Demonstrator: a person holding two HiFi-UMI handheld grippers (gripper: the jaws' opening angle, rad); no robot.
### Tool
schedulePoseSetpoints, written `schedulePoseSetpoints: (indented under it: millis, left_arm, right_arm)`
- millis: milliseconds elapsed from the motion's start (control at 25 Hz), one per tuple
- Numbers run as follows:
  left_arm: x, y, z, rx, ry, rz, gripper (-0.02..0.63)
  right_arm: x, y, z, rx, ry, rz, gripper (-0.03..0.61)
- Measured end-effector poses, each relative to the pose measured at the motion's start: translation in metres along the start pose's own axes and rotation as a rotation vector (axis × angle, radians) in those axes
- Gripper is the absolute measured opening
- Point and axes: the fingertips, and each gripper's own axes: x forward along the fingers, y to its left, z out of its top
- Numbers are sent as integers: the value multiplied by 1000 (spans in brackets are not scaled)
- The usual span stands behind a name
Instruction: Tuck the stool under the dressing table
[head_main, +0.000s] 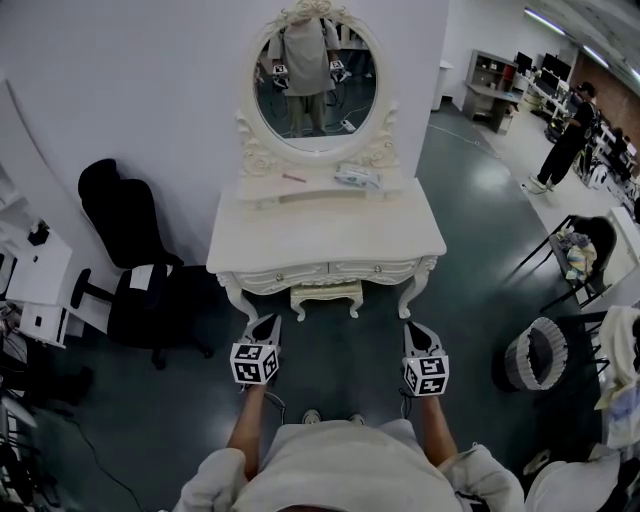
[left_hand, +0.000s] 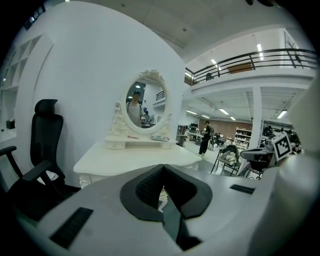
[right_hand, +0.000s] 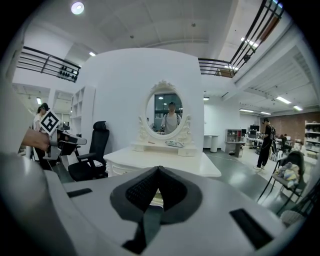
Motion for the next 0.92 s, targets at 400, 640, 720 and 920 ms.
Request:
schedulePoseSetpoints:
  millis: [400,640,720,920]
  left_arm:
    - [-3,4,-11,-27,14,5,14]
    - [-3,4,-14,-33,15,2,14]
    - [-3,4,-14,-31,16,-1,14]
    - [-2,5,-14,-29,16,4,14]
  right_arm:
    - [2,-1,-7,11,16,-14,0]
    - [2,0,-10,4,26,-7,0]
    - [3,1,-9,1,25,-6,0]
    - [6,4,-7,-7,22,3,0]
